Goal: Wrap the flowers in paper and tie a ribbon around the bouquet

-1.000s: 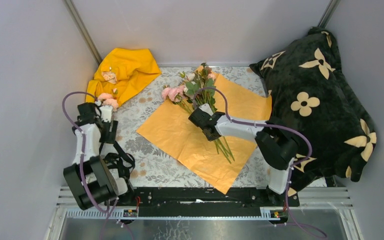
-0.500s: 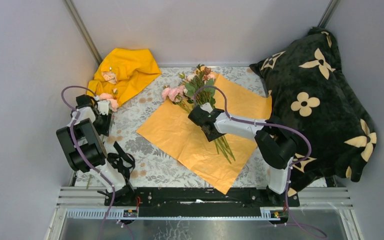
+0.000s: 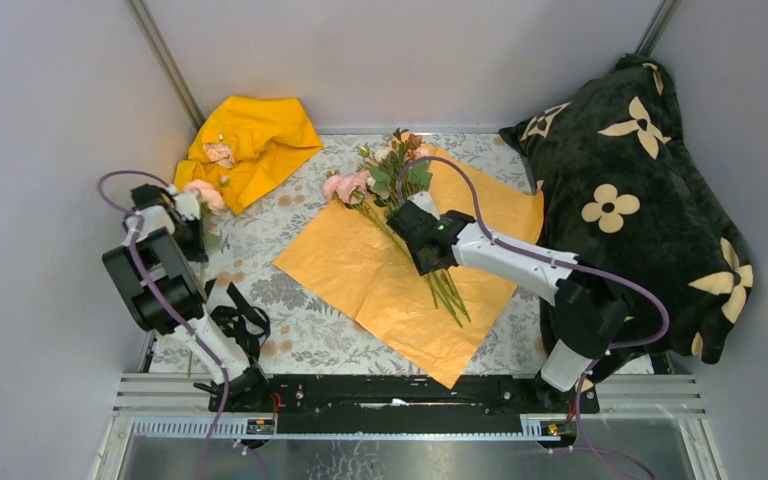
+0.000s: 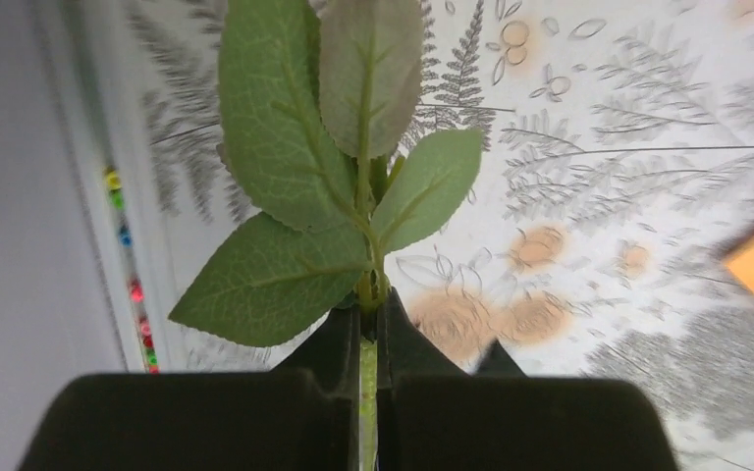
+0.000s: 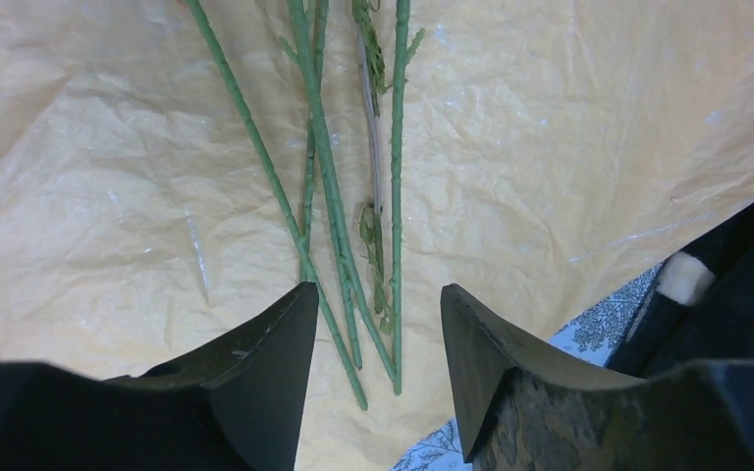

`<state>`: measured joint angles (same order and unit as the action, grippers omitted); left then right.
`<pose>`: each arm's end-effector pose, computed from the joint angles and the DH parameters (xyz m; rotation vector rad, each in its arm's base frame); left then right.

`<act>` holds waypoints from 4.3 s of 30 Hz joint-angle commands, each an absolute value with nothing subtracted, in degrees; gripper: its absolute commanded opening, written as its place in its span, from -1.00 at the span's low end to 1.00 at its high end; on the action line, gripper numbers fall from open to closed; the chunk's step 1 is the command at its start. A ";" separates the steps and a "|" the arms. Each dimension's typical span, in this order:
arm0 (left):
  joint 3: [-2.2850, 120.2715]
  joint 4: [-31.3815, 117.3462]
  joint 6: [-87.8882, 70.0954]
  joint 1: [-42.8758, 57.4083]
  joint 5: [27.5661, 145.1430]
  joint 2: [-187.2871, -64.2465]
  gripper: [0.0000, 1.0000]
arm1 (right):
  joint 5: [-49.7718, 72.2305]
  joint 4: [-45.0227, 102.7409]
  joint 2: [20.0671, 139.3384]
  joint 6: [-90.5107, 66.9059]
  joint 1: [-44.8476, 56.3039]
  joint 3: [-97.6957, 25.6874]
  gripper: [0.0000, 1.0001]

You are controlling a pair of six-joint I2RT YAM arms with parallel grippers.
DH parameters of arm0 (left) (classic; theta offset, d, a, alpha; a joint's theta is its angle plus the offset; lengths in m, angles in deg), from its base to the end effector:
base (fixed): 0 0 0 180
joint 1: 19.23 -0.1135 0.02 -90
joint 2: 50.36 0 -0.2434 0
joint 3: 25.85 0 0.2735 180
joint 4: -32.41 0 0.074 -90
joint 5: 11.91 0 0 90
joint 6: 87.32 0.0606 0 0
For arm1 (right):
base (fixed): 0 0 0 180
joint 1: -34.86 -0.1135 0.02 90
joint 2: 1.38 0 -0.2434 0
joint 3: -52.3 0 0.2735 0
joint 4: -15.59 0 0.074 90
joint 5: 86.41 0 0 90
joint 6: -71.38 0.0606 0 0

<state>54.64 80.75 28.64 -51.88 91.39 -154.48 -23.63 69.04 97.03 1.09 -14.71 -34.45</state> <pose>0.3200 0.1885 0.1135 -0.1099 2.7528 -0.0661 0.2658 0.2692 0.1830 -0.5183 2.4653 -0.1855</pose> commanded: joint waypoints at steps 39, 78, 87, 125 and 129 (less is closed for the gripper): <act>50.74 73.53 -17.39 -15.93 101.89 -122.08 0.97 | -19.68 52.75 94.21 -6.52 -14.25 -37.25 -1.00; 29.57 53.15 -32.34 -20.91 99.94 -146.49 0.41 | -6.93 50.82 87.82 0.62 17.58 -14.87 0.38; 37.08 55.22 -29.58 -21.43 103.37 -147.26 -1.00 | 1.28 53.82 84.21 -1.92 17.46 -13.54 0.15; 26.76 73.30 44.67 42.05 91.71 -121.45 0.79 | 12.37 40.12 92.03 10.96 -1.27 -8.28 -0.78; 24.02 69.17 47.49 46.81 85.86 -125.08 0.87 | 15.45 38.48 92.97 12.13 -1.78 -7.99 -0.77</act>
<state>26.20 73.97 40.81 43.62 93.58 -122.72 11.16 41.54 91.66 9.81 -0.94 -8.38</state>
